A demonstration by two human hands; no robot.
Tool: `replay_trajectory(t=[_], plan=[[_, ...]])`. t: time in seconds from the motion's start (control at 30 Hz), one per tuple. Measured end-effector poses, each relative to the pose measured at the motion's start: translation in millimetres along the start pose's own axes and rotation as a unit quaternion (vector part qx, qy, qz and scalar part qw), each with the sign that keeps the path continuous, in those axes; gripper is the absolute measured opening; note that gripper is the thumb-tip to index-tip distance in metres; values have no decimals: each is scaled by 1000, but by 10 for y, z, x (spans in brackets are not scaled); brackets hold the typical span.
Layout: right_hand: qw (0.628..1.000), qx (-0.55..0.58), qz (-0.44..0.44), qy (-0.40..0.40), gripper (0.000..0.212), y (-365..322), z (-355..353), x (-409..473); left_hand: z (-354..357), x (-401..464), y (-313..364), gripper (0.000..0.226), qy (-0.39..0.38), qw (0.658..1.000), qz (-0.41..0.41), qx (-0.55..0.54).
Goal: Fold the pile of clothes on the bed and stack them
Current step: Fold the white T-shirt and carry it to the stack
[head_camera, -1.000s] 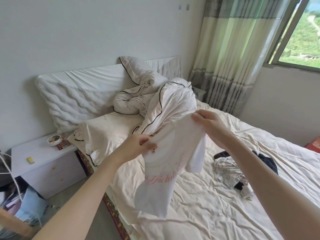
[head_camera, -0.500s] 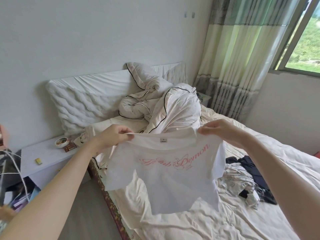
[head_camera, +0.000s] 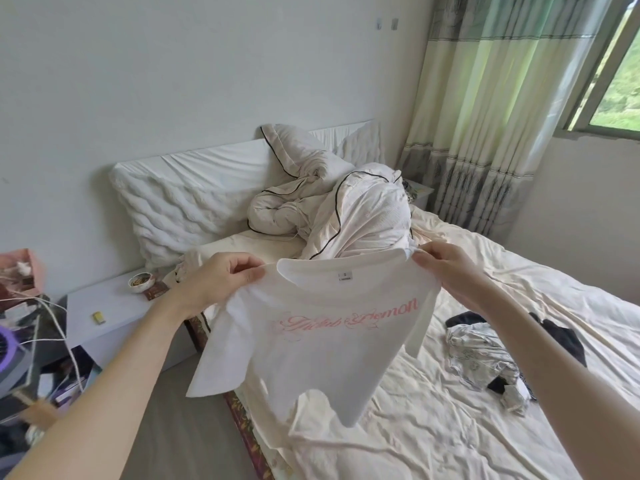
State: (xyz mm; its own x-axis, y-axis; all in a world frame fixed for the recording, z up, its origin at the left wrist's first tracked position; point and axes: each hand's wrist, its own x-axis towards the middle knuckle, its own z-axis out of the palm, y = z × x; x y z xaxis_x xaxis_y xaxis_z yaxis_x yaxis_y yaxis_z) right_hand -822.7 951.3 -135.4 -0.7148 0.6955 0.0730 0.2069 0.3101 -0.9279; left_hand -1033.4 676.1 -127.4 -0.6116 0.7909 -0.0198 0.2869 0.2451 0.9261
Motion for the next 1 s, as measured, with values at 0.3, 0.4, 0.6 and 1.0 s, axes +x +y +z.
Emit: replay_trajectory(t=[0.3,0.4,0.6,1.0], plan=[[986,-156,25,-46,13,494,239,-388,665,-404,-861,17,153,977,-26,148],[970,-238,2,-47,15,733,258,-699,860,-701,-1133,17,145,978,-61,139],[940,-337,24,-51,20,1069,338,-1385,1007,-1189,-1480,25,93,976,-114,158],[961,-49,261,-75,25,1018,547,-2201,874,-1769,-1662,19,-49,982,-127,131]])
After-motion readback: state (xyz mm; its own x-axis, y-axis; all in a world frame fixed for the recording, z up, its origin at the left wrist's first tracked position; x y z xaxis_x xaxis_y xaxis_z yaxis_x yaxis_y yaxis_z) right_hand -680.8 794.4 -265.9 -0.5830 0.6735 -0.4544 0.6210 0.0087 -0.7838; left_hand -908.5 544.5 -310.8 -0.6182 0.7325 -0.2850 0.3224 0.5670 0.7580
